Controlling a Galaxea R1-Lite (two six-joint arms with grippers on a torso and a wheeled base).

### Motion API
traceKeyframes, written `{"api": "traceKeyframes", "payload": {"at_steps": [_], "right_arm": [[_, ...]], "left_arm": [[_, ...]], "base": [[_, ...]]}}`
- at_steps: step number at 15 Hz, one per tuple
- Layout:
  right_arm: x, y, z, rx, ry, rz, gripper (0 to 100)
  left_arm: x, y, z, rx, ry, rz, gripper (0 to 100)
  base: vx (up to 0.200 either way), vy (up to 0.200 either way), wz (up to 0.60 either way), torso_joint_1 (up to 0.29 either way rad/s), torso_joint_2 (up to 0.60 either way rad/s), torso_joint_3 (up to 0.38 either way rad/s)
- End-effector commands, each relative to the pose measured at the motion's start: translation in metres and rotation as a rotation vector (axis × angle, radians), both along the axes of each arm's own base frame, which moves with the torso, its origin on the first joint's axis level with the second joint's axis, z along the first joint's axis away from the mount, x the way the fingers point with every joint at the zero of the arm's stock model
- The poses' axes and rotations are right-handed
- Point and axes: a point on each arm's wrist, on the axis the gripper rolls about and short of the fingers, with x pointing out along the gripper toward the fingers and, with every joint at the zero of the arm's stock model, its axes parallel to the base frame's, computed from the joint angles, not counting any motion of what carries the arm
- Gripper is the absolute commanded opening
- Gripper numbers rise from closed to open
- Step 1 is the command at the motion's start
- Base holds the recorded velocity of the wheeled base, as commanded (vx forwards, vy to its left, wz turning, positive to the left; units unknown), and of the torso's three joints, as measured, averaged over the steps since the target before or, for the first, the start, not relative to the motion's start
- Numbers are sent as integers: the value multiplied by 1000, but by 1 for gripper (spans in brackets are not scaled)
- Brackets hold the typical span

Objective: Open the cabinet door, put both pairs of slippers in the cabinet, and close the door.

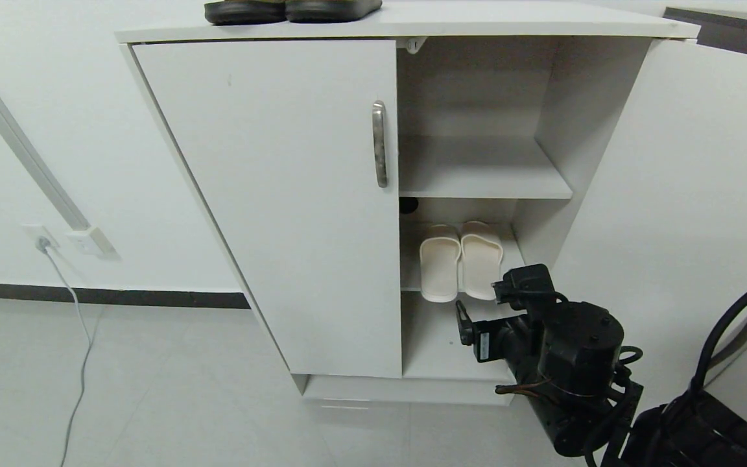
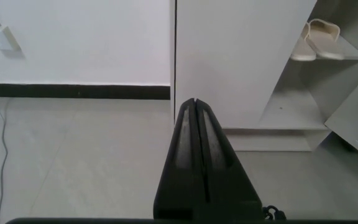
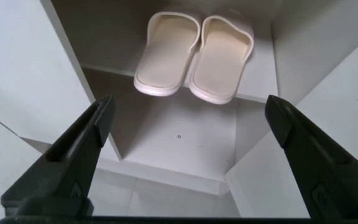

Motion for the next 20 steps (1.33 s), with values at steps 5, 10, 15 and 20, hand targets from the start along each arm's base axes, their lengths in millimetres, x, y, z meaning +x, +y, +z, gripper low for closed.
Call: {"api": "traceKeyframes", "payload": {"at_steps": [5,10,15,20], "right_arm": [[-1,2,-4,-6,9,6,100],[-2,3,-5,-11,12,11,100],[-3,3,-4,-10,11,14,100],[-8,2,-2,25,-31,46,100]], "left_arm": [[0,0,0,0,1,0,0],[0,0,0,0,1,1,0],[0,0,0,0,1,0,0],[0,0,0,-3,0,1,0]], "base": [[0,200,0,3,2,5],[0,200,0,0,0,3],[0,200,0,4,1,4],[0,80,0,0,2,-1]]}}
